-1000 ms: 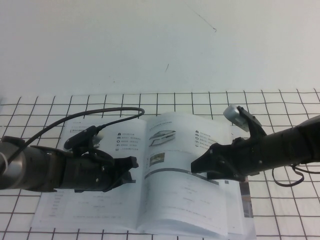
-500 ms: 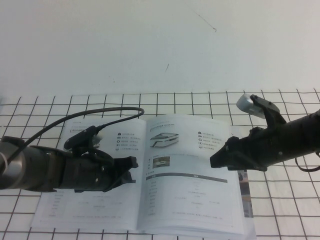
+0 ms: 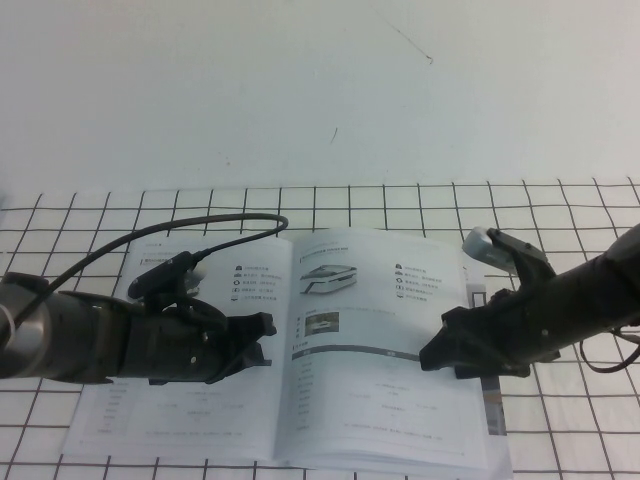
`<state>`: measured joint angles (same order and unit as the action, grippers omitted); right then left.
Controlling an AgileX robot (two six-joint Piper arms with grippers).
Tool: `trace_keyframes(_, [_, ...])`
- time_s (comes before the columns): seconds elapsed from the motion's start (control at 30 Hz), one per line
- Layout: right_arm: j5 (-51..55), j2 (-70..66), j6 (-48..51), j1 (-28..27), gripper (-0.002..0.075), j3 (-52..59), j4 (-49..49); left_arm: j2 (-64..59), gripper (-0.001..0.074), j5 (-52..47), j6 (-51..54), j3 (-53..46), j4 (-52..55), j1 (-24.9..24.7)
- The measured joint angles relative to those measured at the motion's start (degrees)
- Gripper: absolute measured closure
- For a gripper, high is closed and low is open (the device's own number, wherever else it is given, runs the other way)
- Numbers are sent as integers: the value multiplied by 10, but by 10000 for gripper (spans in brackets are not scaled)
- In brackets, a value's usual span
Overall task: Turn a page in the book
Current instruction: Open the closed book
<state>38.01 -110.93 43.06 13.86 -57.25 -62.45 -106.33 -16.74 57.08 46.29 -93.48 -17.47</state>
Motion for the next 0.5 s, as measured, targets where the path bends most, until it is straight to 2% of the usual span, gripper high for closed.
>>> trace_keyframes(0.13, [-20,-2,10,15,286,0,-41,0,738,-1,0,0,0,0])
trace_keyframes(0.37, [-27,-2,111,45,286,0,-157,0,738,-1,1,0,0,0])
trace_keyframes(0.5, [-29,8,123,41,286,0,-157,0,738,-2,6,0,0,0])
